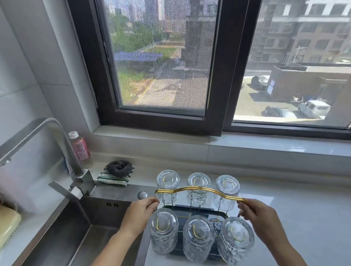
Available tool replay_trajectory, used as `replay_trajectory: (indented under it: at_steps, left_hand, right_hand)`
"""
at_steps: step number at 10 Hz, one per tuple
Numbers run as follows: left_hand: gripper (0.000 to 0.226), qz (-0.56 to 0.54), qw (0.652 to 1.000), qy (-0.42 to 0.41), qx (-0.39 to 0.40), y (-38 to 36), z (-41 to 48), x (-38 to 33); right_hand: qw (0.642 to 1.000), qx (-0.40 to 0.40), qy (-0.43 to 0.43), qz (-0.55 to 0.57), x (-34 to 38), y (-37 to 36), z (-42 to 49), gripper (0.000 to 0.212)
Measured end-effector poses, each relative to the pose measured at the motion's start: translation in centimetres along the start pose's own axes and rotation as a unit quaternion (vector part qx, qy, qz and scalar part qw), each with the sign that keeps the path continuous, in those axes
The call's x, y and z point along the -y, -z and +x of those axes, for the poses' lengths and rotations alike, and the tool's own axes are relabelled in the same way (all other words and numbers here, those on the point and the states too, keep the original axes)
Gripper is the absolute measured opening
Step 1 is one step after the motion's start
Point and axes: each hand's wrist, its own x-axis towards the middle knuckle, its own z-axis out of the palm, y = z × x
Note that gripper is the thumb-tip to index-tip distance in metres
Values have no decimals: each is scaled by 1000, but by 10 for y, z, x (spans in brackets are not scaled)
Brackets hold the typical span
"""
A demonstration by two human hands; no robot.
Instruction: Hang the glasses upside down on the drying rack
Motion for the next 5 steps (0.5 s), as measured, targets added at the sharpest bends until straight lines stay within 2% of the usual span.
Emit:
replay_trajectory:
  at_steps: [2, 4, 5]
  left_hand:
    - [22, -1, 1000, 7, -4, -1, -1, -2]
    - [24, -7, 1000, 15, 22, 0, -2, -4]
    - [34, -63, 997, 40, 36, 1, -10, 3]
  right_hand:
    - [1000, -6, 4, -4, 0, -1, -1, 8]
    - [1000, 21, -16, -6, 4, -1, -2, 9]
    - [998, 11, -44, 32, 2, 4, -9, 16]
